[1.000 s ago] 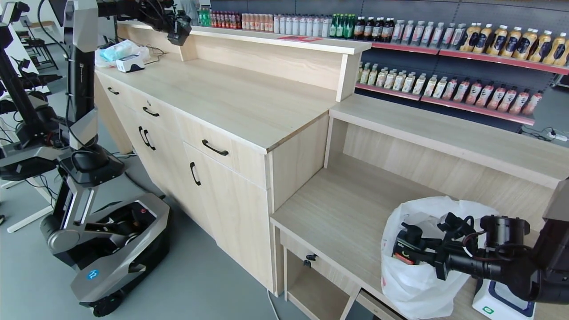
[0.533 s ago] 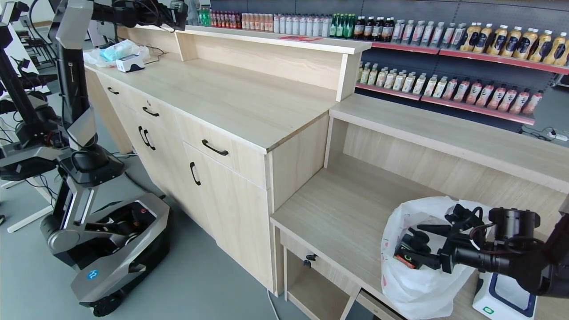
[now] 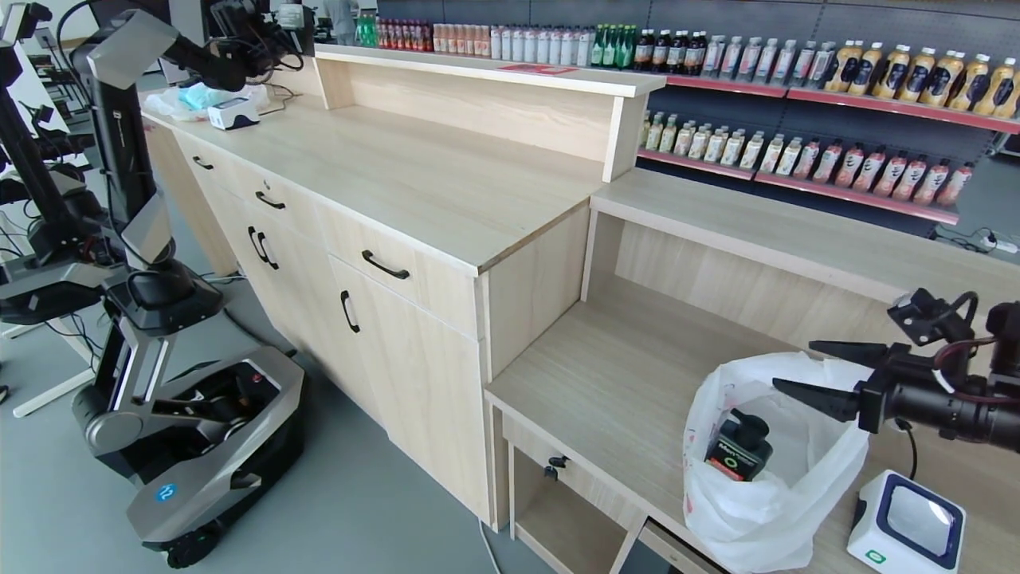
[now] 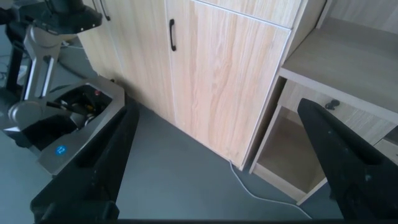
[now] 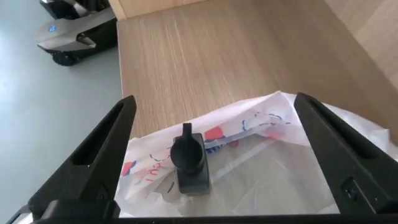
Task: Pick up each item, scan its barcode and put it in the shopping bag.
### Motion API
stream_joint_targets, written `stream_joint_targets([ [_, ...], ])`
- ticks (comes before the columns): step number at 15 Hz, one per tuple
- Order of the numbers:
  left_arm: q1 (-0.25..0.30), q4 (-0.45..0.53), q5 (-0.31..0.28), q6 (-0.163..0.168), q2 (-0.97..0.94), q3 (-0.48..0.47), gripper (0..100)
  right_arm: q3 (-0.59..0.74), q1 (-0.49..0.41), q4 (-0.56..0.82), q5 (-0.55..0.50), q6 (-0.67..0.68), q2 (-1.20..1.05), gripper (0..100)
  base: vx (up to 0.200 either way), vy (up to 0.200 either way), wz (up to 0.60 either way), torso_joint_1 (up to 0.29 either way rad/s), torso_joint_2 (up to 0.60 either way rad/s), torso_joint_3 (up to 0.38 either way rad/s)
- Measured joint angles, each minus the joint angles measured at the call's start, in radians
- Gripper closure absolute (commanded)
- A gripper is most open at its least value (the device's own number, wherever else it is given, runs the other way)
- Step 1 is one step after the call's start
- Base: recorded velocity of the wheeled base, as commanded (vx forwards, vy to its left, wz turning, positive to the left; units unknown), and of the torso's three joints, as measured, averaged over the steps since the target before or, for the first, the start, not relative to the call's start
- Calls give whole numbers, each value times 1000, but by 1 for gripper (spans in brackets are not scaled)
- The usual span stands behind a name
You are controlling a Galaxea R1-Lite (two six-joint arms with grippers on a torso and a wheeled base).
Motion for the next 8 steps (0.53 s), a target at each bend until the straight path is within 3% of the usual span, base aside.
stream_joint_targets([
  [1, 0, 0, 0, 0, 0, 0, 0, 8, -29, 34, -13, 9, -86, 0, 0, 0, 0, 0, 0, 0],
  [4, 0, 0, 0, 0, 0, 0, 0, 51, -130, 73, -117, -18, -289, 0, 0, 0, -600, 2, 1, 1],
  [8, 1, 0, 0, 0, 0, 0, 0, 36, -167, 99, -242, 16, -427, 0, 0, 0, -600, 4, -1, 2],
])
